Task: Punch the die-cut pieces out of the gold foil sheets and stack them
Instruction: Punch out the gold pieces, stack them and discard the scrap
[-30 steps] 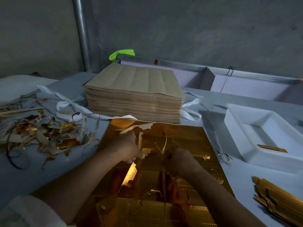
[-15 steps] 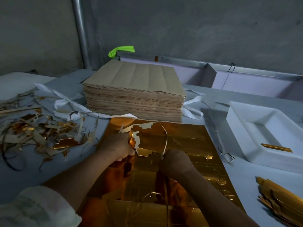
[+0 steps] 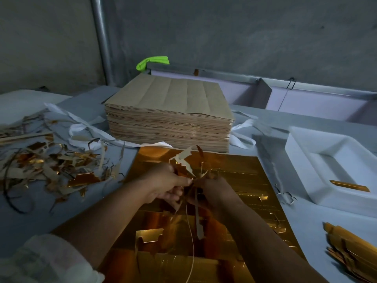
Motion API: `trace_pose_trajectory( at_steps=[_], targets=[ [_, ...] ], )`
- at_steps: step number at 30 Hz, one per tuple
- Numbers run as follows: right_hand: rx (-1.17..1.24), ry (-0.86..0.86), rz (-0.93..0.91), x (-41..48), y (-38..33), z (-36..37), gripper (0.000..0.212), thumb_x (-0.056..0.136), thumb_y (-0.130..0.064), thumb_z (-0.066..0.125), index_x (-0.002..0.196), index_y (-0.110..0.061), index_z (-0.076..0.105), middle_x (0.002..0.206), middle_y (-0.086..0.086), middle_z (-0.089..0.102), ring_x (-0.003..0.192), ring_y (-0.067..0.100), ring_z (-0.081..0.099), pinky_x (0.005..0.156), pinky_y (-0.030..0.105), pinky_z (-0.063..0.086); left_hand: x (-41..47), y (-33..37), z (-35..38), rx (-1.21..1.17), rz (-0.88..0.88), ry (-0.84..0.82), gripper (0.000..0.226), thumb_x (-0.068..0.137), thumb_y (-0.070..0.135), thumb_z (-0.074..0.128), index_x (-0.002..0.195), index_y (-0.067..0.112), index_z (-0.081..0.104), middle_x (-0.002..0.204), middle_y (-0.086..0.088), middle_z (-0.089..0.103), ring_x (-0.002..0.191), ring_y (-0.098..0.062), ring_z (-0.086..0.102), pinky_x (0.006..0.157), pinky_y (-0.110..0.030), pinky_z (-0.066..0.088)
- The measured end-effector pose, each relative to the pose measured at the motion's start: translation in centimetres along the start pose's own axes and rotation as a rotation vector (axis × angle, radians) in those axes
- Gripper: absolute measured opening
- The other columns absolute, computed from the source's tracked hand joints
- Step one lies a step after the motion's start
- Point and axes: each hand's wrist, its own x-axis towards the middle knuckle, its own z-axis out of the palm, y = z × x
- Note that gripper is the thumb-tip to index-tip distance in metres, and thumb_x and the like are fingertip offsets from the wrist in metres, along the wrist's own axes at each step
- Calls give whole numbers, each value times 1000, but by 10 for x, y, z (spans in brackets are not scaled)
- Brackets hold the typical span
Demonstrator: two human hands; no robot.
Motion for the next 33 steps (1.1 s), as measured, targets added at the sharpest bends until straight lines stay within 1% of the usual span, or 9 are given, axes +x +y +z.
trace_pose_trajectory(
  at_steps=[5,7,9,13,16,22,26,30,33],
  targets=[
    [114,2,-63,5,2,1,10,95,-12,57,94,-7,65,92,12,69,80,25,68,70,39,59,-5,7,7,-133,-45,-160,17,87,12,71,103,7,68,75,-4,69,65,-11,66,60,-23,55],
    [95,-16,-51,5,1,0,19,98,-17,52,98,-6,67,94,15,72,86,29,71,79,46,60,-8,7,12,-99,-44,-199,19,87,10,70,106,9,67,82,-4,72,70,-12,68,62,-22,55],
    [86,-35,-33,5,1,0,26,101,-24,48,106,-8,68,91,15,75,86,30,74,75,46,61,-8,6,18,-39,-24,-166,21,88,9,69,108,13,64,91,-5,73,77,-12,71,64,-22,56],
    [116,-69,-52,3,3,3,25,100,-24,49,109,-10,66,86,11,76,81,26,75,65,37,58,-7,4,25,8,-8,-29,17,92,11,65,98,23,56,98,-6,70,80,-13,72,62,-20,57],
    [134,-83,-73,0,2,5,24,100,-22,48,111,-8,65,79,8,76,74,22,75,64,33,58,-6,2,25,76,-1,16,15,95,14,61,106,23,58,98,-4,70,80,-11,70,58,-17,54],
    [67,-80,-77,-7,-3,13,23,100,-30,52,109,-13,64,96,13,74,90,28,73,84,43,59,-5,3,20,191,7,119,13,94,17,63,106,22,62,92,-1,70,76,-10,69,54,-17,53],
    [91,-159,-123,-14,-5,17,27,99,-32,51,105,-11,66,80,9,75,76,23,73,67,37,57,-6,0,14,222,15,171,15,95,16,60,110,18,62,91,-2,71,72,-11,70,52,-16,51],
    [98,-161,-138,-18,-9,22,38,97,-41,53,120,-11,63,110,16,70,96,27,69,71,36,56,-10,1,8,181,57,219,12,96,20,59,107,19,63,87,-2,70,68,-10,68,50,-16,50],
    [61,-114,-170,-20,-10,27,46,95,-43,54,129,-13,58,120,19,65,108,34,64,81,43,56,-16,7,0,133,87,268,7,96,21,60,101,21,64,84,-2,70,67,-10,68,48,-15,49]
  ],
)
